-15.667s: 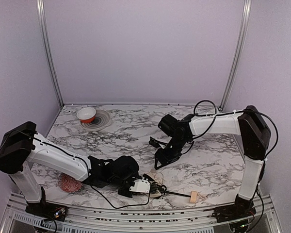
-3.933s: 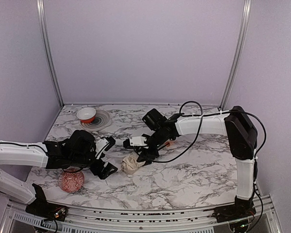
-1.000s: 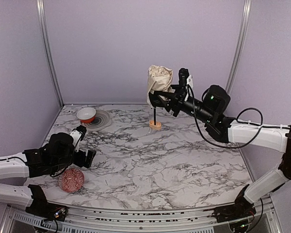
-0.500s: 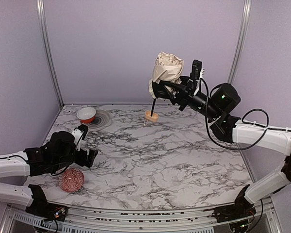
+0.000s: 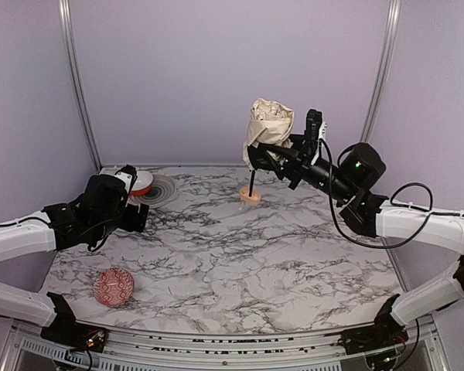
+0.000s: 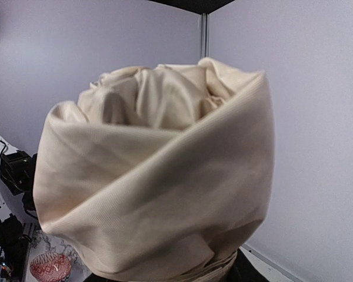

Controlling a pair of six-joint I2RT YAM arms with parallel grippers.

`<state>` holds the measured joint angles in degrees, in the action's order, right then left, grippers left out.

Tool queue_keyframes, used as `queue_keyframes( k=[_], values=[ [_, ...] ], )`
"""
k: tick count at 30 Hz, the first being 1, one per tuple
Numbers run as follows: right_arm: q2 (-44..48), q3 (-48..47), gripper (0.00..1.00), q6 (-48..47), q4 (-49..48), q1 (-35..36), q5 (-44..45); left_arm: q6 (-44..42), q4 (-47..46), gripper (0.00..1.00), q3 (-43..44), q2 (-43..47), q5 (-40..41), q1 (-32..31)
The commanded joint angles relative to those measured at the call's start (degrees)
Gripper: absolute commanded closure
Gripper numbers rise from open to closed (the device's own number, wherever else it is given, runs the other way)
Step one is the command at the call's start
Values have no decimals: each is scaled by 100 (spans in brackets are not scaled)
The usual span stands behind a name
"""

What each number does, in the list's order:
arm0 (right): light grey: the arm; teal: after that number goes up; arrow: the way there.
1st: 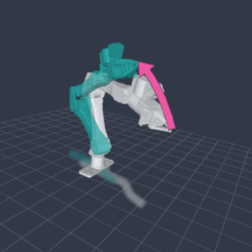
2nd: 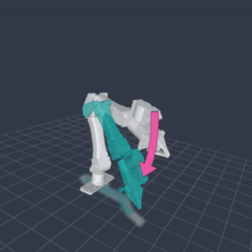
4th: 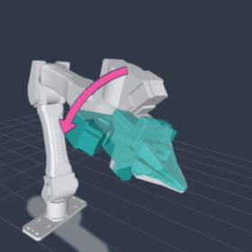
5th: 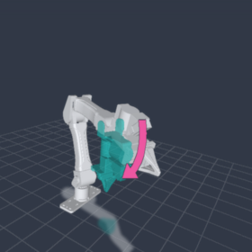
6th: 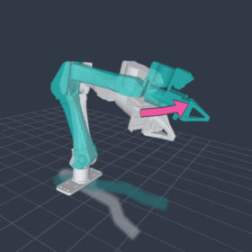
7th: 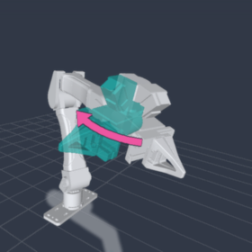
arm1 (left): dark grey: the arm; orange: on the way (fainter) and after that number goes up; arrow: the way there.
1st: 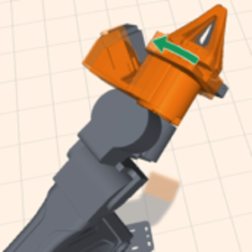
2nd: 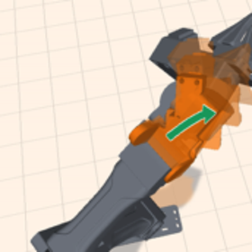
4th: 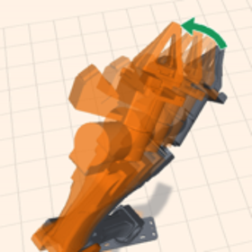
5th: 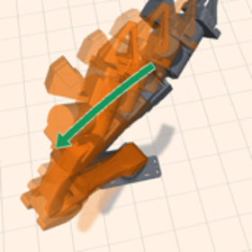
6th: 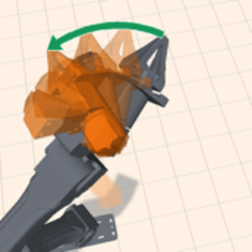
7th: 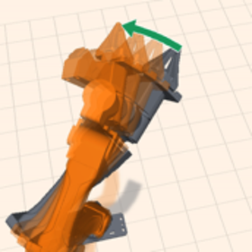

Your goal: Put away the umbrella

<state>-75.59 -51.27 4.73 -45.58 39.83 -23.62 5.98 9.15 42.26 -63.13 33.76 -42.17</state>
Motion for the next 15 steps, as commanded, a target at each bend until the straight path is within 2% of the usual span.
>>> queue_keyframes(
  k=[1,6,10,15],
  values=[
    [307,120,71,-356,-60,-46,365,-455,-52,1,333,-143,258,443],
    [393,426,71,-418,-130,-46,621,-754,-469,1,189,-100,152,1007],
    [403,580,70,-459,-121,-45,693,-816,-843,1,-270,8,-192,1518],
    [363,709,70,-562,-68,-46,906,-1047,-1060,1,-121,-60,-506,1903]
  ],
)
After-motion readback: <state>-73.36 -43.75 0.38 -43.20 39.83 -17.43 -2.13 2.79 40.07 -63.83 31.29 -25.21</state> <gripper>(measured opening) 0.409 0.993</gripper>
